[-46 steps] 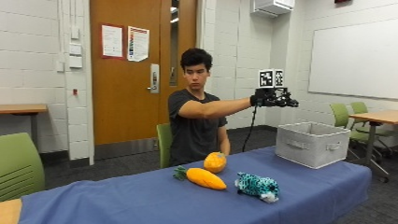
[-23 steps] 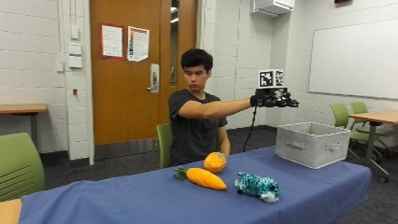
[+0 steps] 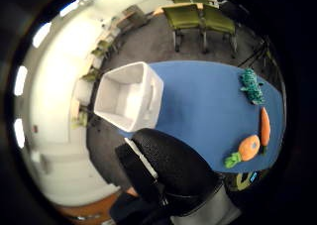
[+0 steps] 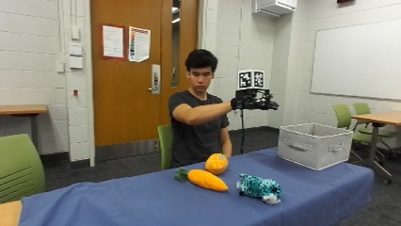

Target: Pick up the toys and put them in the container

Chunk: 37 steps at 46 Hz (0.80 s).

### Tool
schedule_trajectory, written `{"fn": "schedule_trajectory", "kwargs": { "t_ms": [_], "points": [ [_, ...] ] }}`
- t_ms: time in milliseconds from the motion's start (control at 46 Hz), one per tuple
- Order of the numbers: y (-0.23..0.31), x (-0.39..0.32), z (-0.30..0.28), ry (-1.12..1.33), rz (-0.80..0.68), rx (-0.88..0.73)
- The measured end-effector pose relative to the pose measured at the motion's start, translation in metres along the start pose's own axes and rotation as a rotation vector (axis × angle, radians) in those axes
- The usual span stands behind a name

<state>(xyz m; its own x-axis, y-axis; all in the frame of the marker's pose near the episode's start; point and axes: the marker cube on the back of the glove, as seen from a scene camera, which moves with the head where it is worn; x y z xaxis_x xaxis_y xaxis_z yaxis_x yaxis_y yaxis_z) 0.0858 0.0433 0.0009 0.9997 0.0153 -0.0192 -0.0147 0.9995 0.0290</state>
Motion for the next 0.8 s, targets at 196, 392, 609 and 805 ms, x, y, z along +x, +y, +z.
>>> {"fn": "schedule_trajectory", "kwargs": {
  "t_ms": [196,392,609,805],
  "points": [
    [0.028,0.058,0.031,-0.003,0.053,-0.001],
    [0.054,0.112,0.089,-0.045,0.137,-0.074],
    [0.077,0.136,0.141,-0.062,0.177,-0.133],
    [0.087,0.151,0.186,-0.066,0.198,-0.187]
  ]
}}
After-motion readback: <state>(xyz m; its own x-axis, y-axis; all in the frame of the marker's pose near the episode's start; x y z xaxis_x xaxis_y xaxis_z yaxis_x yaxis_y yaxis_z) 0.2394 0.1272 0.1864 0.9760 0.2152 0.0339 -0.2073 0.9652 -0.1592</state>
